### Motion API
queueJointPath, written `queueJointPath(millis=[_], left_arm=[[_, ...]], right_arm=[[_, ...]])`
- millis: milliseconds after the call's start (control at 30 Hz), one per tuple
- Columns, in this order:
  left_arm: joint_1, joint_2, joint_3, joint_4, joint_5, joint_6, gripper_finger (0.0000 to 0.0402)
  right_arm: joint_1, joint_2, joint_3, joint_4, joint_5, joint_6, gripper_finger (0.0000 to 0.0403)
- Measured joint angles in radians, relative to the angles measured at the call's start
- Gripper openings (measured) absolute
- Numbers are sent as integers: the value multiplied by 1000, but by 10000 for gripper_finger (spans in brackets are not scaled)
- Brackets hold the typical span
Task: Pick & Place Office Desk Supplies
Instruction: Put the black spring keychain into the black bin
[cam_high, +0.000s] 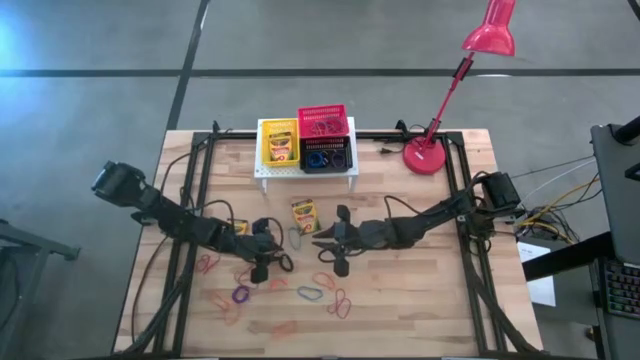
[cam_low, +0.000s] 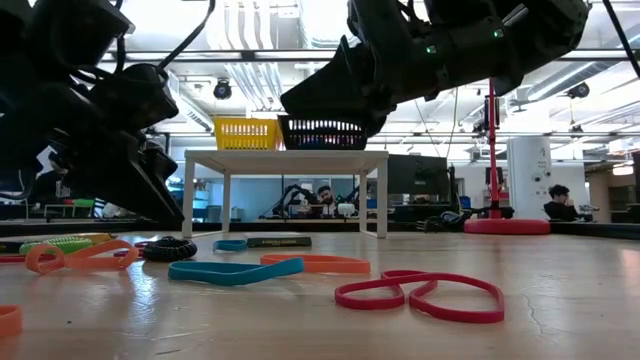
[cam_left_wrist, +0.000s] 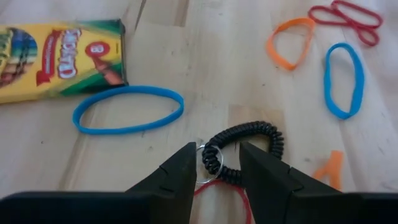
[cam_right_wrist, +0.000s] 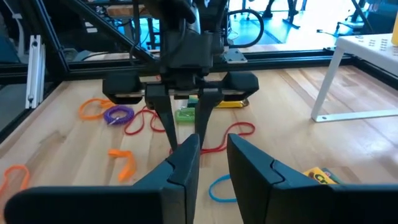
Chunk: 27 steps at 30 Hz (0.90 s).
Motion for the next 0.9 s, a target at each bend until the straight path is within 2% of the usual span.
queueJointPath(millis=[267,433,633,767,900], left_arm=[[2,154,69,12,-3,-4,124],[2,175,99,-13,1,31,103],[4,107,100,-99,-6,46,16],[4,20,99,-117,-92,58,15],[4,-72,101,-104,-235,64,14]], right_arm=[[-2,0,0,0,0,-10,71],[-3,0,0,0,0,-9,69],[-3,0,0,0,0,-8,76],[-3,0,0,0,0,-5,77],[-2,0,0,-1,0,26,74]])
